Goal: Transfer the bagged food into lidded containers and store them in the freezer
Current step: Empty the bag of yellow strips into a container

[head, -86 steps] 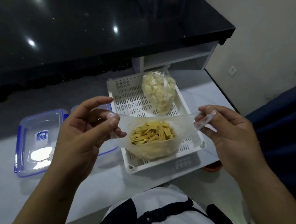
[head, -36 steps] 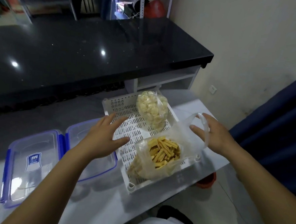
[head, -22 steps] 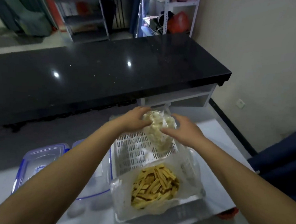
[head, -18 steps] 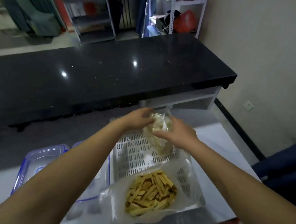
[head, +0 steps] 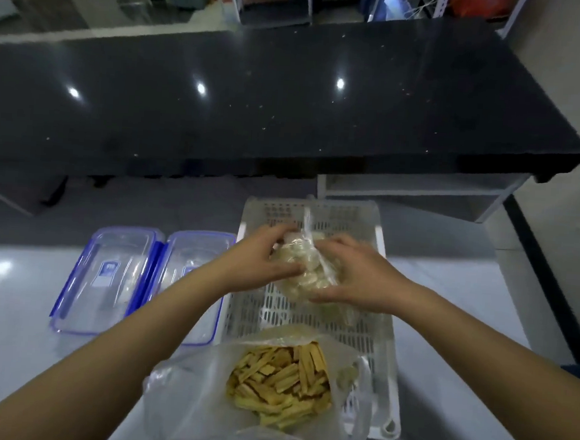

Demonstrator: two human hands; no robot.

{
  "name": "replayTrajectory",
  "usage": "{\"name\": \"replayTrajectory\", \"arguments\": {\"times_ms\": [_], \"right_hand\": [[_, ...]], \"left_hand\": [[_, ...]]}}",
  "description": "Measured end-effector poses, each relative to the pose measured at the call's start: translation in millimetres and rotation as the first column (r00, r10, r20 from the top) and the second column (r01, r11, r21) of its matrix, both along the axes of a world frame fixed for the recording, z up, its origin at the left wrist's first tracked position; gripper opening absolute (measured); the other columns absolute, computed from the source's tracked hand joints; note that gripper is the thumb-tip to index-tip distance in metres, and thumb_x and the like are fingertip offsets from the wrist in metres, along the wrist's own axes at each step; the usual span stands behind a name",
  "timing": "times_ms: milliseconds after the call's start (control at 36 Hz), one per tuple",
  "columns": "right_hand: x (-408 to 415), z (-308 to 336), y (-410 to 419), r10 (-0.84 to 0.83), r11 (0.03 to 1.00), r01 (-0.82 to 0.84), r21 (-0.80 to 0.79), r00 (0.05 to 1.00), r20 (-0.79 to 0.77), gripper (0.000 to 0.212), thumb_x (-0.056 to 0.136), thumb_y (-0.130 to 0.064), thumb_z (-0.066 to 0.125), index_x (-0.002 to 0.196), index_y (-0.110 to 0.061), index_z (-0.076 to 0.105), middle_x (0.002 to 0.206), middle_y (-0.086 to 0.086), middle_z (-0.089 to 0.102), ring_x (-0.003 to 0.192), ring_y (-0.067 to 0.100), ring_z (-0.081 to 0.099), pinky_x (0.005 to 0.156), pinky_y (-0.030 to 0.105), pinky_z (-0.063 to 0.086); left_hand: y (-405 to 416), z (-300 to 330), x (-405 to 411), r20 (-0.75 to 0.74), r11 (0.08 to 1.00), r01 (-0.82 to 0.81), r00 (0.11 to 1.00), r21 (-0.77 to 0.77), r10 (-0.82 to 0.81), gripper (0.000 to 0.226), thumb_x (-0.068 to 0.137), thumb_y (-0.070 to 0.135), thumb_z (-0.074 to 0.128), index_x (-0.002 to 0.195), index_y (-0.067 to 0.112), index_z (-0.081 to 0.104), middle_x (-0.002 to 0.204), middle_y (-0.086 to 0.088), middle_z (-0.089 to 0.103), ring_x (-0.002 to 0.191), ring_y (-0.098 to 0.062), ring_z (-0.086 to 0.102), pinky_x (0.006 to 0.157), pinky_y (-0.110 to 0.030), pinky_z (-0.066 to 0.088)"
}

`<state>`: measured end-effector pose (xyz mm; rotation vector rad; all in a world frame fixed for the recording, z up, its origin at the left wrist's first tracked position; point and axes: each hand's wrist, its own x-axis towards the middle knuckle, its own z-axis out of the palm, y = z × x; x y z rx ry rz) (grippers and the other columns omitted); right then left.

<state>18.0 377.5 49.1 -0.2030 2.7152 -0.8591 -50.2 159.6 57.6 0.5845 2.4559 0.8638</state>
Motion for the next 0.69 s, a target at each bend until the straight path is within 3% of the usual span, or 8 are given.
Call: {"name": "replayTrajectory", "arguments": {"times_ms": [83, 167, 333, 472, 694], "right_hand": [[-1.7, 2.6, 2.8, 0.051, 0.984, -0.043, -0.170, 0.998, 0.043, 0.074, 0.080, -0.067, 0.068, 0.144, -0.036, 0.049, 0.141, -0.016, 0.043, 0.126, 0.006, 0.046, 0.105, 0.030, 0.042], [-6.2, 4.8, 6.2, 0.056, 0.968, -0.046, -0.247, 0.998, 0.036, 0.058, 0.083, -0.067, 0.063, 0.134, -0.039, 0.059, 0.132, -0.022, 0.049, 0.120, -0.002, 0.049, 0.098, 0.023, 0.042], [-13.0, 0.9, 5.2, 0.079, 0.988, -0.092, -0.126, 0.991, -0.104, 0.029, 0.090, -0.039, 0.071, 0.119, -0.037, 0.068, 0.124, -0.022, 0.050, 0.113, -0.002, 0.047, 0.092, 0.020, 0.035], [-16.2, -0.1, -2.0, 0.054, 0.990, -0.072, -0.123, 0.988, -0.143, 0.018, 0.090, -0.028, 0.072, 0.107, -0.031, 0.073, 0.120, -0.020, 0.053, 0.106, -0.001, 0.048, 0.081, 0.006, 0.031], [-14.7, 5.5, -7.0, 0.018, 0.990, -0.033, -0.139, 0.994, -0.106, 0.009, 0.089, -0.019, 0.074, 0.091, -0.027, 0.074, 0.117, -0.016, 0.054, 0.101, 0.003, 0.051, 0.086, 0.019, 0.037]], "left_hand": [[-13.6, -2.3, 15.1, -0.086, 0.996, 0.016, 0.996, -0.083, -0.024, 0.072, 0.086, 0.052, 0.071, 0.149, 0.041, 0.037, 0.149, 0.013, 0.036, 0.128, -0.008, 0.046, 0.100, -0.027, 0.042], [-19.3, -0.8, 28.0, -0.166, 0.996, 0.029, 0.985, -0.088, -0.043, 0.069, 0.088, 0.048, 0.070, 0.149, 0.037, 0.039, 0.157, 0.008, 0.028, 0.136, -0.012, 0.040, 0.108, -0.031, 0.041], [-15.3, 3.7, 37.1, -0.248, 0.999, 0.024, 0.968, -0.030, -0.030, 0.054, 0.089, 0.042, 0.072, 0.138, 0.032, 0.054, 0.148, 0.010, 0.040, 0.131, -0.005, 0.042, 0.103, -0.021, 0.037], [-3.5, 7.8, 33.6, -0.299, 0.998, 0.006, 0.954, -0.061, -0.024, 0.040, 0.089, 0.045, 0.071, 0.125, 0.030, 0.064, 0.139, 0.011, 0.052, 0.127, -0.007, 0.047, 0.102, -0.034, 0.046], [12.6, 13.7, 25.3, -0.304, 0.986, 0.018, 0.950, -0.165, -0.068, 0.030, 0.089, 0.041, 0.070, 0.118, 0.032, 0.066, 0.129, 0.010, 0.059, 0.121, -0.014, 0.051, 0.092, -0.038, 0.049]]}}
